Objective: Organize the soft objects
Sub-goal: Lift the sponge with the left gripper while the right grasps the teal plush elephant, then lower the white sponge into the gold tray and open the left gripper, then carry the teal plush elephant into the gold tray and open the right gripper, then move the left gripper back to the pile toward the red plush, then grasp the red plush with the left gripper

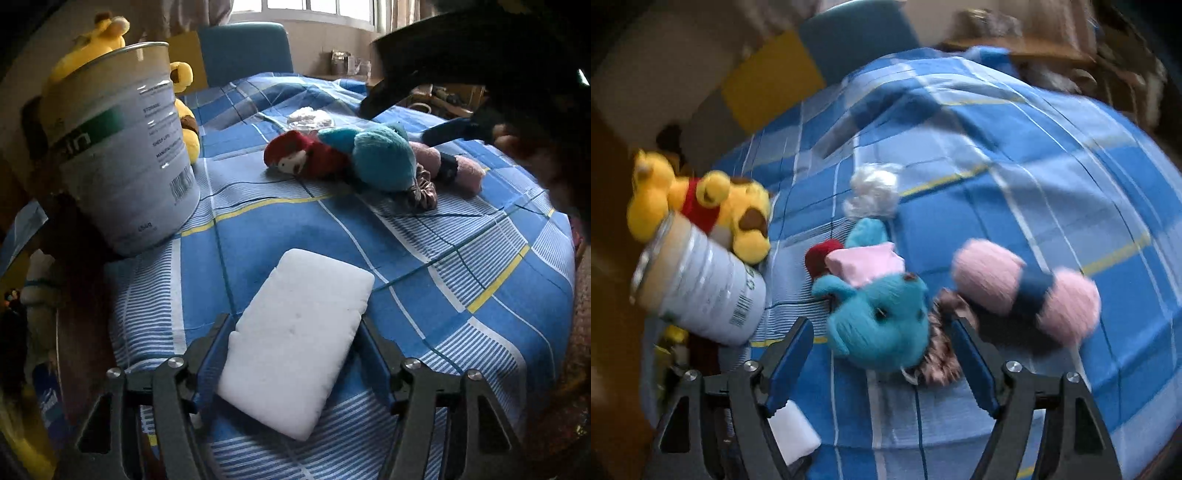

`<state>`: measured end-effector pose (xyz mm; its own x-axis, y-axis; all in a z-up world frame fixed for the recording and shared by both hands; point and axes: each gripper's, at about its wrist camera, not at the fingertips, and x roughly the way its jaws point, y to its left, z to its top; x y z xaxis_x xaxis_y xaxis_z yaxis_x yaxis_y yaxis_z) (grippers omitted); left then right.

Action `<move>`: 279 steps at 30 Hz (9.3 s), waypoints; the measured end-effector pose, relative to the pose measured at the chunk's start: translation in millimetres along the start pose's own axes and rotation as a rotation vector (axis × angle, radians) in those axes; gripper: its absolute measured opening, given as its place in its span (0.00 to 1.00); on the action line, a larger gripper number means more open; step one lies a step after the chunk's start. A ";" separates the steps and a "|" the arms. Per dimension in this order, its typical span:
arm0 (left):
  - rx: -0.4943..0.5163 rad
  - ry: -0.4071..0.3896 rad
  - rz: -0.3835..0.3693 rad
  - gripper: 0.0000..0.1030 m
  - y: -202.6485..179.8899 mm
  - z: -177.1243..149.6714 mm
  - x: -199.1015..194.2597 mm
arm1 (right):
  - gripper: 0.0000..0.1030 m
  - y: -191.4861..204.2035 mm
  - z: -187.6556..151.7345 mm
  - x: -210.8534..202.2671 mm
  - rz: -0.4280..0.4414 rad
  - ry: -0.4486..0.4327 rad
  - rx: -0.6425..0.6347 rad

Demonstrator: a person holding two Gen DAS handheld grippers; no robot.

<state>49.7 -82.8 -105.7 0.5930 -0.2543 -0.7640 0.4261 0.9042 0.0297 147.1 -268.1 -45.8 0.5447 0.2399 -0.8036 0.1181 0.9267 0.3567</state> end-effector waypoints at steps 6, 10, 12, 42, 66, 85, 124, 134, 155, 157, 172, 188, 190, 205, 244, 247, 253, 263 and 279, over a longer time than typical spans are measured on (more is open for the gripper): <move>0.007 -0.043 0.014 0.67 0.6 -4.9 -5.9 | 0.57 23.3 -4.9 52.4 -0.118 0.113 -0.158; 0.014 -0.069 0.026 0.67 -1.0 -8.8 -9.7 | 0.55 25.2 -10.0 51.6 -0.126 0.095 -0.191; 0.012 -0.072 0.023 0.67 -0.8 -9.5 -10.8 | 0.55 19.5 -8.9 51.6 -0.102 0.102 -0.161; -0.127 -0.126 0.015 0.62 28.5 29.3 -101.0 | 0.58 25.6 -11.2 67.3 -0.126 0.117 -0.209; -0.323 -0.113 0.179 0.63 112.1 -4.3 -130.9 | 0.64 22.1 -7.6 65.8 -0.169 0.106 -0.214; -0.816 -0.023 0.243 0.67 309.2 -50.8 -116.6 | 0.54 34.5 -9.7 50.1 -0.247 0.012 -0.273; -0.467 -0.106 0.300 1.00 230.5 -59.4 -151.7 | 0.54 71.1 122.6 2.2 -0.262 -0.119 -0.068; -0.512 -0.153 0.325 1.00 253.1 -73.3 -170.9 | 0.54 273.2 202.6 -31.4 -0.174 -0.279 -0.346; -0.735 -0.142 0.456 1.00 301.8 -122.6 -205.3 | 0.54 406.9 -76.3 66.4 0.064 0.082 -0.911; -0.729 -0.140 0.450 1.00 298.3 -122.8 -204.8 | 0.54 397.8 -95.4 90.4 0.020 0.135 -0.956; -0.666 -0.132 0.414 1.00 273.2 -111.5 -199.0 | 0.68 345.7 -98.5 89.9 0.120 0.175 -0.795; -0.607 -0.129 0.418 1.00 251.3 -101.6 -201.5 | 0.70 315.3 -99.1 14.8 0.167 -0.039 -0.760; -0.600 -0.127 0.414 1.00 248.2 -100.0 -200.8 | 0.70 309.5 -100.5 7.0 0.178 -0.050 -0.763; -0.514 -0.112 0.401 1.00 221.8 -87.9 -195.7 | 0.70 252.4 -100.9 -23.0 0.156 -0.099 -0.733; -0.120 -0.072 0.103 1.00 70.5 32.8 -123.0 | 0.70 -89.3 5.4 -35.0 -0.138 -0.210 0.357; -0.097 -0.060 0.067 0.99 54.6 48.7 -106.3 | 0.70 -98.6 3.3 -39.9 -0.125 -0.230 0.412; -0.058 0.003 0.008 0.88 25.5 82.3 -56.2 | 0.70 -123.5 -3.3 -47.6 -0.075 -0.260 0.553; -0.136 0.092 0.017 0.87 15.4 137.6 44.4 | 0.71 -124.2 -2.1 -43.8 0.011 -0.241 0.561; -0.161 0.114 -0.059 0.19 17.2 152.0 106.4 | 0.71 -144.3 -8.4 -47.1 0.072 -0.275 0.675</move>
<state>224.0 -146.4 -88.4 0.4848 -0.2760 -0.8299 0.3378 0.9344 -0.1134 97.4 -410.7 -63.4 0.7486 0.1303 -0.6501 0.5115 0.5103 0.6914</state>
